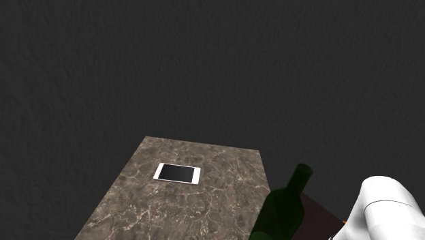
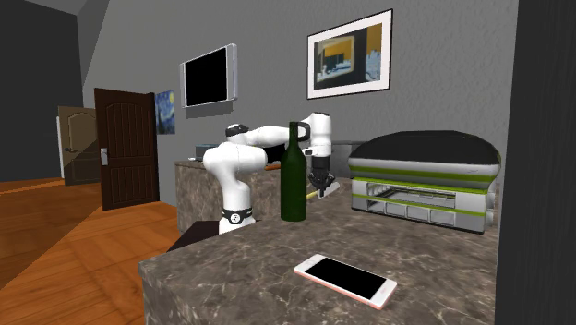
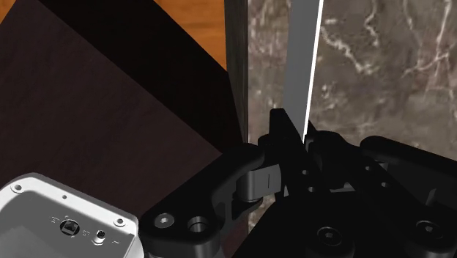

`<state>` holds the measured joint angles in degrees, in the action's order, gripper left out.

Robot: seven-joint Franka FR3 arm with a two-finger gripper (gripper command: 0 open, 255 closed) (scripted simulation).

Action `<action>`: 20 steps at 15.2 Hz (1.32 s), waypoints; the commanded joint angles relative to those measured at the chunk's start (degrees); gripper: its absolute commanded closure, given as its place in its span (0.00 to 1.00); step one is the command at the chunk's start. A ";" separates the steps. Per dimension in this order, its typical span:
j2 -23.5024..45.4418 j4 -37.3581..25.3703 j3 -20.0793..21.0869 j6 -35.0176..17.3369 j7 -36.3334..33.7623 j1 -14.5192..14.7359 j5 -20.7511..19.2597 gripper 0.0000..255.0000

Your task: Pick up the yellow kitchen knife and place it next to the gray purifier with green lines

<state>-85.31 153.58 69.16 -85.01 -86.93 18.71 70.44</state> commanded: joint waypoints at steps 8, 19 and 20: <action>-0.01 0.04 0.09 -0.04 0.00 0.03 0.09 0.00; 1.13 -3.62 -7.52 3.70 -0.10 -1.77 -6.89 0.00; 1.13 -3.62 -7.52 3.70 -0.10 -1.77 -6.89 0.00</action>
<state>-84.18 149.97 61.66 -81.33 -87.03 16.95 63.57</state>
